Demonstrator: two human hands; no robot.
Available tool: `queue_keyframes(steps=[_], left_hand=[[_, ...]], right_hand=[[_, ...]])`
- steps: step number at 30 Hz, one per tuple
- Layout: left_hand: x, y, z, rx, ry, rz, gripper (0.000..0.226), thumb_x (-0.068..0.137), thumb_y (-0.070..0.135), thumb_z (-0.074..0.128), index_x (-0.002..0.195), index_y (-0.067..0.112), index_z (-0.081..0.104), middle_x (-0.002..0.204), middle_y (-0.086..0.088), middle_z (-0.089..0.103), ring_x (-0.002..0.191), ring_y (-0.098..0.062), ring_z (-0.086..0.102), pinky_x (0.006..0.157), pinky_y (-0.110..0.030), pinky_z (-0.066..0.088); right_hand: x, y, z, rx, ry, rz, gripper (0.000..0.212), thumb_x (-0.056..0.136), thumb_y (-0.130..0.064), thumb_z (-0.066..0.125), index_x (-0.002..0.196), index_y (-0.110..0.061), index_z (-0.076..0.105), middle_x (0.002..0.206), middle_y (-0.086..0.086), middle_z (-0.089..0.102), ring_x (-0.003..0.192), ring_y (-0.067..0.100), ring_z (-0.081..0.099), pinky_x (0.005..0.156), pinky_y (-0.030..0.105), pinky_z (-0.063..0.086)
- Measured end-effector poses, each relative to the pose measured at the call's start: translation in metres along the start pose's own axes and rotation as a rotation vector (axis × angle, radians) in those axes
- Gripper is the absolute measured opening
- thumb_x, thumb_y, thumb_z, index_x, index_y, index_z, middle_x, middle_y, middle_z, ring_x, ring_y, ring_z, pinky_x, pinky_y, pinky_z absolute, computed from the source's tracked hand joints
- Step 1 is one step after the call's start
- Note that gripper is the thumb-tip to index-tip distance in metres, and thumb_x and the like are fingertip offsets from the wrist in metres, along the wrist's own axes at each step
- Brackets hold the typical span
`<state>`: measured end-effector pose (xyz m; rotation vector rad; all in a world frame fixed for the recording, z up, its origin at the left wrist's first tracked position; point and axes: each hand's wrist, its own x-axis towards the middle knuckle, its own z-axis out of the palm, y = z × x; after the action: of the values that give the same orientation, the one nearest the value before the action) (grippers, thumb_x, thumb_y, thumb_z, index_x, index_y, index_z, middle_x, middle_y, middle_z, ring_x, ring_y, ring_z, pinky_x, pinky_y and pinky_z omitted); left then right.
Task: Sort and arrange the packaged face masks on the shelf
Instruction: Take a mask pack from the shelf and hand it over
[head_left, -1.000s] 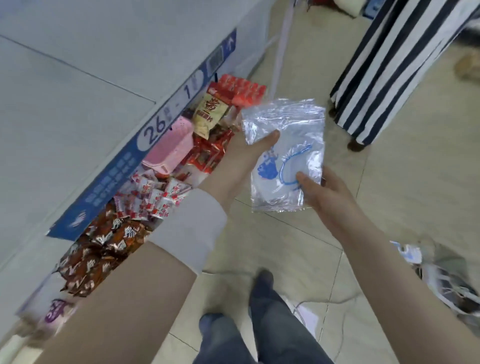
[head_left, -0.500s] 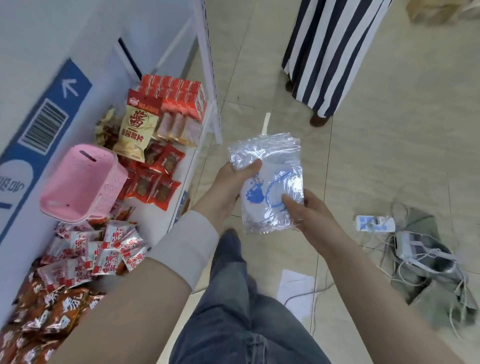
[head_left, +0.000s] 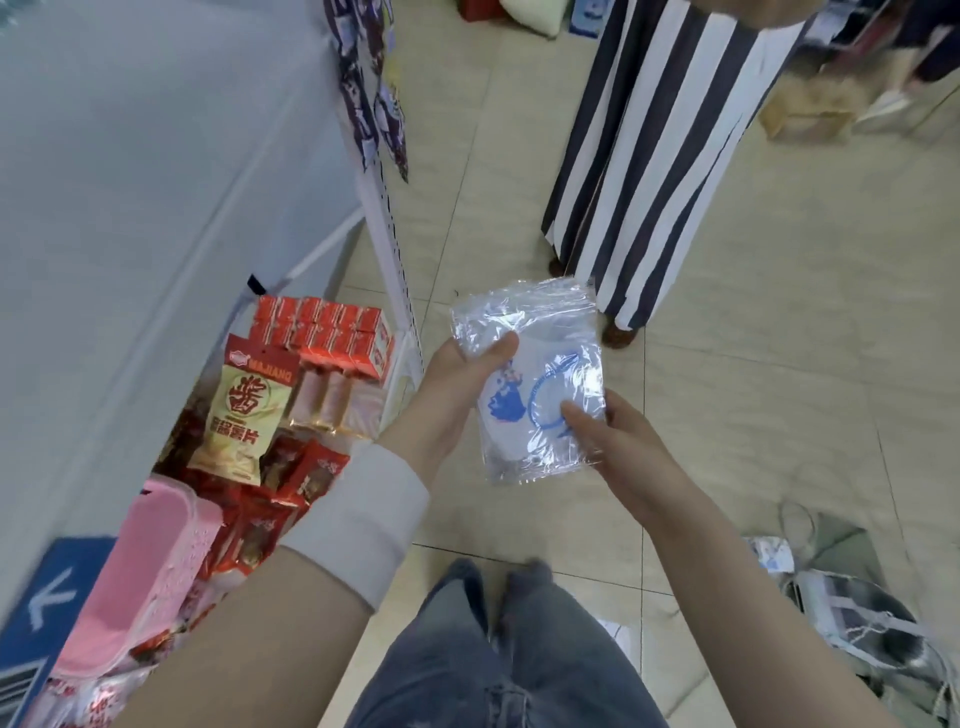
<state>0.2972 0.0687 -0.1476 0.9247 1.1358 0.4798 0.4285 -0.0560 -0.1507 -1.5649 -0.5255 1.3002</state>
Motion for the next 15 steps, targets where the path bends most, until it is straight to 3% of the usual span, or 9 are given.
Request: queue_keyframes(steps=[3, 5, 9, 12, 15], left_hand=[[0.013, 0.032, -0.004, -0.042, 0.030, 0.072, 0.093, 0.049, 0.060, 0.077, 0.120, 0.006, 0.053, 0.110, -0.013, 0.068, 0.097, -0.027, 0.068, 0.092, -0.047, 0.052], [0.017, 0.053, -0.009, -0.069, 0.078, 0.111, 0.093, 0.052, 0.061, 0.079, 0.124, 0.008, 0.052, 0.114, -0.011, 0.067, 0.100, -0.027, 0.067, 0.092, -0.045, 0.052], [0.027, 0.092, -0.020, -0.124, 0.234, 0.238, 0.046, 0.077, 0.040, 0.074, 0.113, 0.017, 0.060, 0.105, -0.005, 0.072, 0.093, -0.022, 0.070, 0.085, -0.039, 0.054], [0.026, 0.121, -0.028, -0.184, 0.398, 0.307, 0.050, 0.074, 0.040, 0.075, 0.114, 0.014, 0.061, 0.101, -0.006, 0.073, 0.089, -0.024, 0.071, 0.086, -0.045, 0.054], [0.017, 0.148, -0.036, -0.235, 0.522, 0.369, 0.027, 0.084, 0.028, 0.067, 0.103, 0.010, 0.064, 0.088, -0.004, 0.074, 0.078, -0.020, 0.071, 0.075, -0.036, 0.056]], right_hand=[[0.030, -0.032, 0.004, -0.033, -0.056, -0.046, 0.040, 0.081, -0.030, 0.067, 0.116, -0.012, 0.059, 0.108, 0.009, 0.069, 0.099, 0.028, 0.067, 0.086, 0.041, 0.053], [0.050, -0.055, 0.010, -0.046, -0.103, -0.077, 0.037, 0.083, -0.028, 0.067, 0.117, -0.016, 0.058, 0.108, 0.005, 0.070, 0.099, 0.024, 0.067, 0.086, 0.039, 0.052], [0.090, -0.100, 0.027, -0.108, -0.230, -0.171, 0.028, 0.088, -0.022, 0.064, 0.115, -0.020, 0.060, 0.111, 0.005, 0.069, 0.102, 0.025, 0.066, 0.089, 0.044, 0.051], [0.119, -0.139, 0.044, -0.177, -0.352, -0.208, 0.023, 0.085, -0.027, 0.066, 0.107, -0.024, 0.062, 0.107, 0.004, 0.070, 0.100, 0.026, 0.066, 0.093, 0.049, 0.050], [0.138, -0.171, 0.065, -0.224, -0.481, -0.218, 0.024, 0.085, -0.025, 0.066, 0.107, -0.016, 0.062, 0.102, 0.007, 0.071, 0.096, 0.029, 0.067, 0.091, 0.049, 0.051]])
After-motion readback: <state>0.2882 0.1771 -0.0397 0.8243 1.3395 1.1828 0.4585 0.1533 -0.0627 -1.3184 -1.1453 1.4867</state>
